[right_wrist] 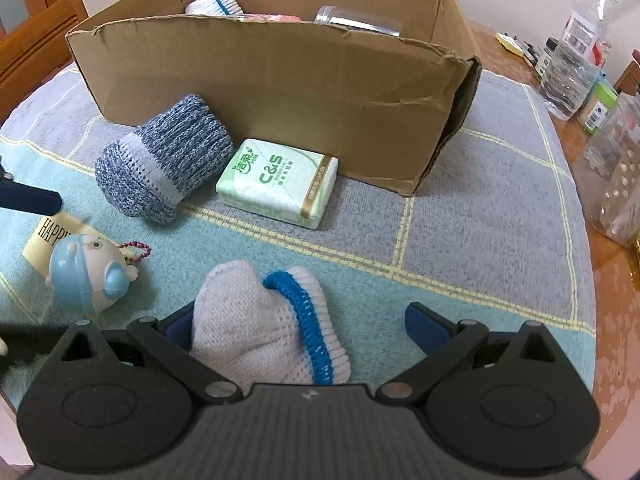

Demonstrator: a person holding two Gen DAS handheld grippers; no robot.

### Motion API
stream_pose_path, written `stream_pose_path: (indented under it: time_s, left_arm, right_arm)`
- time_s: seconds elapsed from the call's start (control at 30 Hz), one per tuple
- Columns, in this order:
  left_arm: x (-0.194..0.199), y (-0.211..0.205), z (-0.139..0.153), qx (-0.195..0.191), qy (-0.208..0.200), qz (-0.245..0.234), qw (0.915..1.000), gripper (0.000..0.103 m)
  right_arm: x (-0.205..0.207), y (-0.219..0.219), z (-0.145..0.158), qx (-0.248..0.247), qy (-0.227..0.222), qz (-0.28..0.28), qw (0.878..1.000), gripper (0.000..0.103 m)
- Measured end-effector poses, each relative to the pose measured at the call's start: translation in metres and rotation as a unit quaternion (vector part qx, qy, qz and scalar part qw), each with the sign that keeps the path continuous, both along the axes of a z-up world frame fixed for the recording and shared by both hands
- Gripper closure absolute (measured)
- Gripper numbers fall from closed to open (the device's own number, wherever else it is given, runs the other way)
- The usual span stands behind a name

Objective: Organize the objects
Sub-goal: 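Lower the right tool onto the white sock with blue cuff, then grasp the light blue round toy with the left tool while the right tool grasps the white sock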

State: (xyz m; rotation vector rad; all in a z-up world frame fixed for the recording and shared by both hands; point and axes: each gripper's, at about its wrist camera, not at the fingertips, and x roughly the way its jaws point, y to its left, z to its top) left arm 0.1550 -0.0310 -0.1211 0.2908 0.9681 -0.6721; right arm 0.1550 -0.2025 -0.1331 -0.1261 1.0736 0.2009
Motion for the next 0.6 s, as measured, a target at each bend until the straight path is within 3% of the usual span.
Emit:
stream_pose_path:
  time_s: [0.37, 0.6]
  left_arm:
    - [0.001, -0.005, -0.015, 0.038, 0.000, -0.024, 0.9990, 0.000]
    - [0.006, -0.009, -0.015, 0.037, 0.002, -0.019, 0.9991, 0.000]
  right_arm:
    - [0.002, -0.002, -0.003, 0.001, -0.005, -0.004, 1.000, 0.000]
    - [0.000, -0.003, -0.003, 0.000, -0.005, -0.006, 1.000, 0.000]
